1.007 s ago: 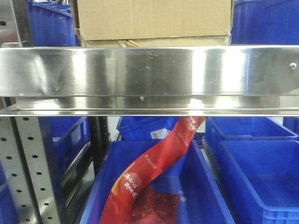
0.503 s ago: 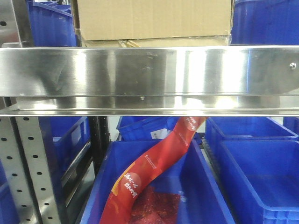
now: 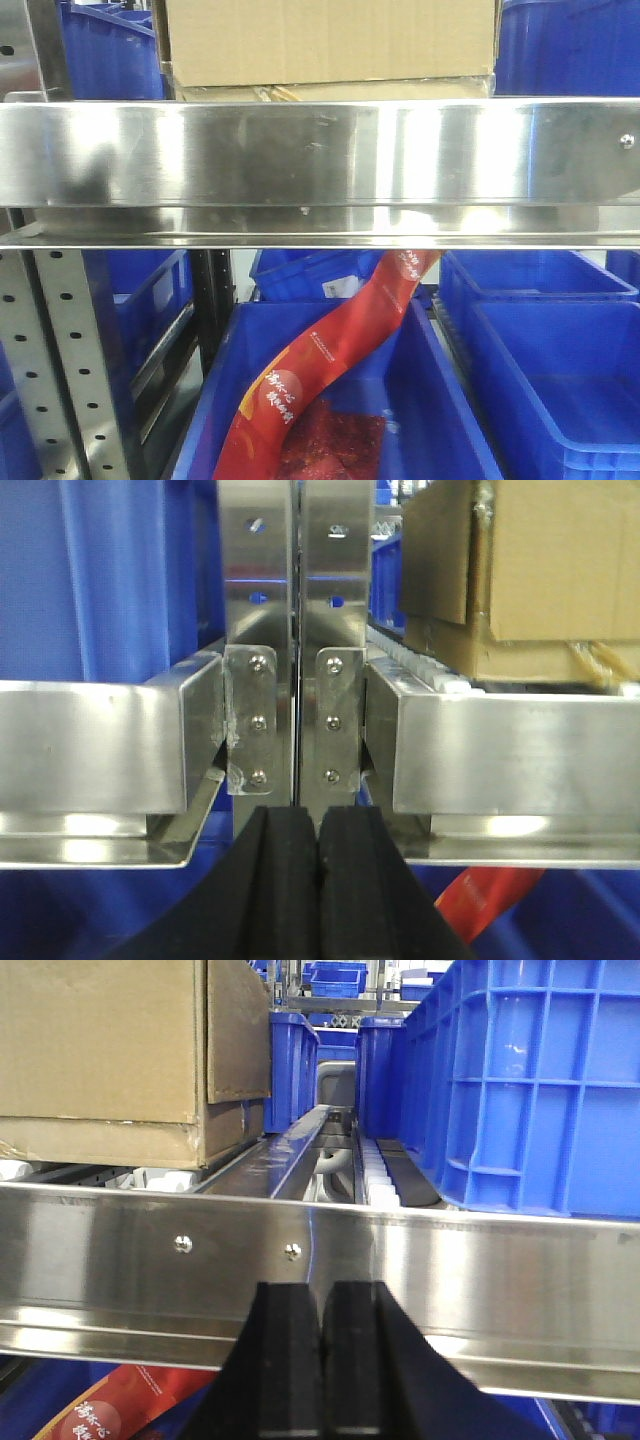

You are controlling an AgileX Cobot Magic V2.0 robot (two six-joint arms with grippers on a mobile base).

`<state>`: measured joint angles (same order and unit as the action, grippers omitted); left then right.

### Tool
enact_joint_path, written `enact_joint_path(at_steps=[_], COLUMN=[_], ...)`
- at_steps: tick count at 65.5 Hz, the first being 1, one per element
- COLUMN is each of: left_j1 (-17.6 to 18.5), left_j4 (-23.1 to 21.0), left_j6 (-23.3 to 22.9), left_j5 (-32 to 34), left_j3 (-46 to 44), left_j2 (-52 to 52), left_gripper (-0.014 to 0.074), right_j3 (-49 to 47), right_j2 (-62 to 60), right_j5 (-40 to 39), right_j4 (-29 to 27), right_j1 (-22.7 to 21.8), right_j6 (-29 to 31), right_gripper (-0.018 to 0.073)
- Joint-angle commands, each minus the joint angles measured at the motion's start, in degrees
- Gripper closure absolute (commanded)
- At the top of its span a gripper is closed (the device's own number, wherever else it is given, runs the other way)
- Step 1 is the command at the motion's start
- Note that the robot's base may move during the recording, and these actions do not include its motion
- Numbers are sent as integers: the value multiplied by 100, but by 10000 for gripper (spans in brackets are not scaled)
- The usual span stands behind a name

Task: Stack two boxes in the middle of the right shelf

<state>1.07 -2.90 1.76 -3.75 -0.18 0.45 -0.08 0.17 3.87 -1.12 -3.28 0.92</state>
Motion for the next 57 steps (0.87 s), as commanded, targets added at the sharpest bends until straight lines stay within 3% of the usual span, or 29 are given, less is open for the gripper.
enact_joint_path(at_steps=[1,11,57], left_j1=[42,42,42], left_j4=[220,220,220], left_j6=[-355,-355,-355], left_j5=[344,603,603], left_j3=[18,18,18], left_j2=[-45,-45,-45], left_gripper=[707,707,707], right_j3=[8,8,8], right_j2=[-17,-17,-17], right_j5=[-89,-89,-89], right_j4=[-25,-25,-25], right_j1=[0,0,0], right_j6=[24,24,24], right_gripper=[721,721,721])
